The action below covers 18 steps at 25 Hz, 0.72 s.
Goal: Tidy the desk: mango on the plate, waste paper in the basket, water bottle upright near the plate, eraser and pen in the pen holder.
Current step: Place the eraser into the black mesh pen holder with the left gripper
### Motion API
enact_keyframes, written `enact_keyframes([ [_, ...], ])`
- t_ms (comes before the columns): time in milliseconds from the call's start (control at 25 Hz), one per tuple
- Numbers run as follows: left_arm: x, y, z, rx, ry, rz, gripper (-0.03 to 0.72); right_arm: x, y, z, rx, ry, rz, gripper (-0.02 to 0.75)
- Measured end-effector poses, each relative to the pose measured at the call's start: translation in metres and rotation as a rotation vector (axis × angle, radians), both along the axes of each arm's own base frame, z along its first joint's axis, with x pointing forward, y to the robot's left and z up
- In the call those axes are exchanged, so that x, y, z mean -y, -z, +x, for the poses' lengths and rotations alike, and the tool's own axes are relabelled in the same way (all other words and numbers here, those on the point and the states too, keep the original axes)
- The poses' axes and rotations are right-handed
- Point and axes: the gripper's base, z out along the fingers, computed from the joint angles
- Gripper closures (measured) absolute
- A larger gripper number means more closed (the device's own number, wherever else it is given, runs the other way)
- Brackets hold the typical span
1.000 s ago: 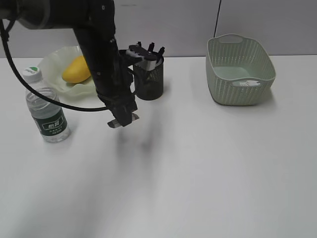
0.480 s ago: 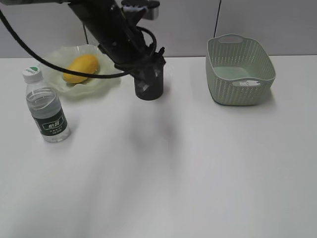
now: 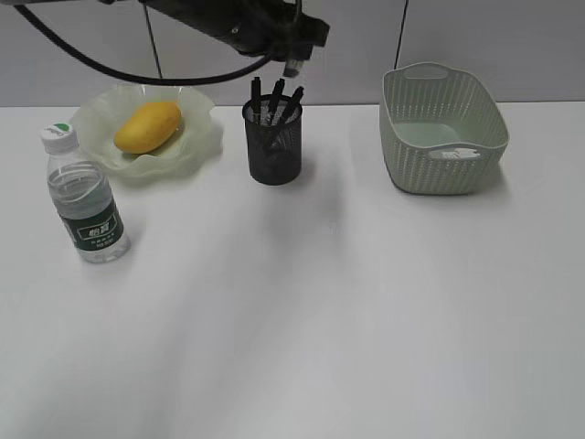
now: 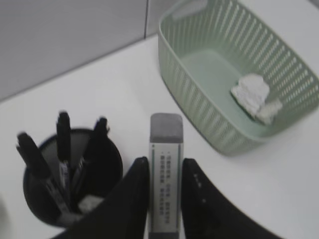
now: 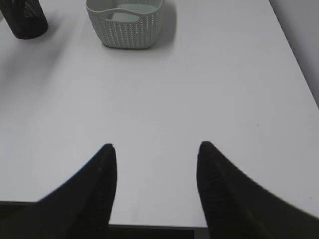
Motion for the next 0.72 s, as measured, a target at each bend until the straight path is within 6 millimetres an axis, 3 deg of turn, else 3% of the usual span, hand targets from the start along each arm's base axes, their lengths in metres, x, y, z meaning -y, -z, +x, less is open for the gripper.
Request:
enact_keyframes([
  [120,-0.003,-0.002,0.013,0.098,-0.049,-0.053,0.532,0.000,0.000,0.000,0.000,0.000,0.000,0.321],
  [360,-0.011,0.020,0.037,0.185,-0.106,-0.057,0.532,0.000,0.000,0.000,0.000,0.000,0.000,0.321],
  [720,-0.014,0.052,0.052,0.185,-0.131,-0.035,0.532,0.000,0.000,0.000,0.000,0.000,0.000,0.322],
])
